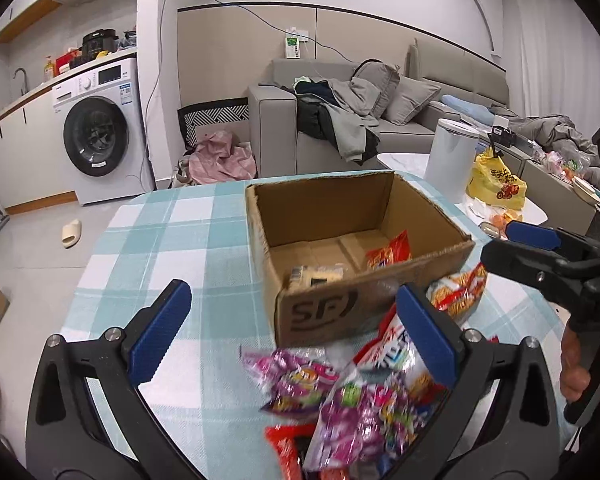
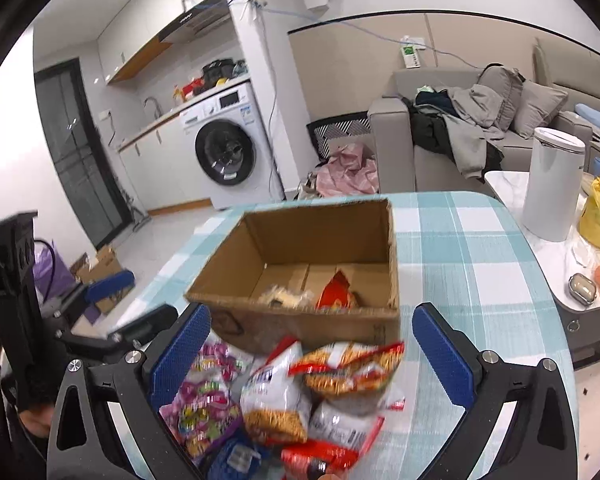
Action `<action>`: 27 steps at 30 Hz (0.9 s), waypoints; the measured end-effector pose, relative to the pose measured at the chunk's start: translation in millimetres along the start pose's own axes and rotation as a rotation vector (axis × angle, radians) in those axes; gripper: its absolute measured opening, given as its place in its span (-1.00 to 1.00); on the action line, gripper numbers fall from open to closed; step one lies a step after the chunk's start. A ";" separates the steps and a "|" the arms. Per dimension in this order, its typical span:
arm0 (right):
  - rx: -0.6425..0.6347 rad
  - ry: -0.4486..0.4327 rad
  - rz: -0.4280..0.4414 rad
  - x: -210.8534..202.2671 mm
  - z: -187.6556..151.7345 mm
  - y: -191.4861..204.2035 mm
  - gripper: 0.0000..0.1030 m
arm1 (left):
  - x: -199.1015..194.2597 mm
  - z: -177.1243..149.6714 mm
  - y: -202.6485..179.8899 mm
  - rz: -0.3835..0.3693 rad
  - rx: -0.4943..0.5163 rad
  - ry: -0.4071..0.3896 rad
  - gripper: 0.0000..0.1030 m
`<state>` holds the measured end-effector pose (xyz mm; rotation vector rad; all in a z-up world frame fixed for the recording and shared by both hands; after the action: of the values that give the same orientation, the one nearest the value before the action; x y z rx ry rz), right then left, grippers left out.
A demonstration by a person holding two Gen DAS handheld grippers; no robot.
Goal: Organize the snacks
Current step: 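Withdraw both tools from the box back toward the snack pile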
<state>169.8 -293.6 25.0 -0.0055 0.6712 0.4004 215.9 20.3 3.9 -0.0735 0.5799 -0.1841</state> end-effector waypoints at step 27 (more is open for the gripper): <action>-0.022 0.147 -0.014 -22.4 -93.3 -9.8 0.99 | -53.0 -72.5 0.0 0.006 -0.054 0.047 0.97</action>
<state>101.1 -323.1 -36.0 -0.0608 0.8117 0.3965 132.5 29.4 -28.1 -0.1195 0.6321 -0.1645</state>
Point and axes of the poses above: each gripper's, at about its wrist camera, not at the fingertips, and x roughly the way its jaws point, y to its left, z to its top, the point moved 10 cm from there along x, roughly the way its jaws point, and after that the axes turned 10 degrees about -z, right-handed, at the moved point
